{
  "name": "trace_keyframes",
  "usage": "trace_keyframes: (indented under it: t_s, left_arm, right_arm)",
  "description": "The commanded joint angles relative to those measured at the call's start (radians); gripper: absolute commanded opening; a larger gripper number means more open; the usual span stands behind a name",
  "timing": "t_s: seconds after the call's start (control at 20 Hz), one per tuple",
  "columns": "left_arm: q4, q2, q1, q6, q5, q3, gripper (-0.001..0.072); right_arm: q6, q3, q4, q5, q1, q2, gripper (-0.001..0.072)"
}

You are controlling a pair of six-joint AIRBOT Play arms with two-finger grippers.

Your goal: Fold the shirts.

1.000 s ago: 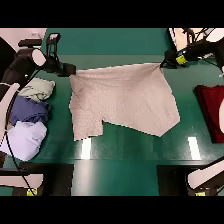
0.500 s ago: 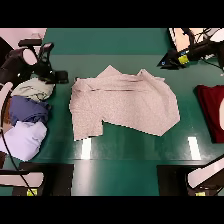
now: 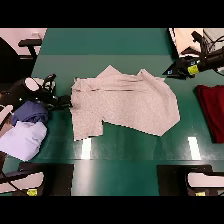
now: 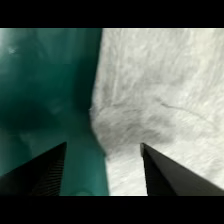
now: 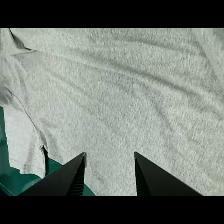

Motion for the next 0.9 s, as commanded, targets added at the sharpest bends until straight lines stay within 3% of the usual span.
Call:
trace_keyframes:
  t_s: [0.0,0.3,0.35,0.4,0.45,0.6,0.7,0.8,0.85]
  left_arm:
    - [-0.121,0.003,-0.016,0.029,0.093,-0.054,0.0550]
    - [-0.116,0.001,-0.101,0.031,0.125,-0.054,0.0549]
    - [-0.116,0.001,-0.100,0.029,0.126,-0.054,0.0447]
    - [-0.113,0.001,-0.100,0.031,0.126,-0.053,0.0219]
    - [-0.110,0.002,-0.098,0.030,0.126,-0.053,0.0036]
    - [-0.099,0.006,-0.098,0.031,0.098,-0.016,0.0024]
    - [-0.096,0.032,-0.098,0.034,0.097,0.016,0.0024]
    - [-0.096,0.057,-0.098,0.034,0.110,0.033,0.0024]
    - [-0.097,0.061,-0.098,0.034,0.120,0.034,0.0024]
  right_arm:
    - [-0.005,-0.123,0.002,-0.062,-0.002,0.085,0.0358]
    - [-0.005,-0.269,0.000,-0.105,-0.002,0.187,0.0358]
    - [-0.005,-0.299,-0.002,-0.111,-0.006,0.208,0.0358]
    - [-0.005,-0.323,-0.001,-0.108,-0.019,0.228,0.0358]
    - [-0.005,-0.351,-0.002,-0.104,-0.042,0.250,0.0358]
    - [-0.004,-0.465,-0.039,-0.067,-0.150,0.328,0.0357]
    - [0.010,-0.585,-0.188,-0.028,-0.219,0.389,0.0360]
    - [0.015,-0.732,-0.290,-0.002,-0.280,0.436,0.0542]
    - [0.018,-0.799,-0.275,-0.002,-0.308,0.444,0.0541]
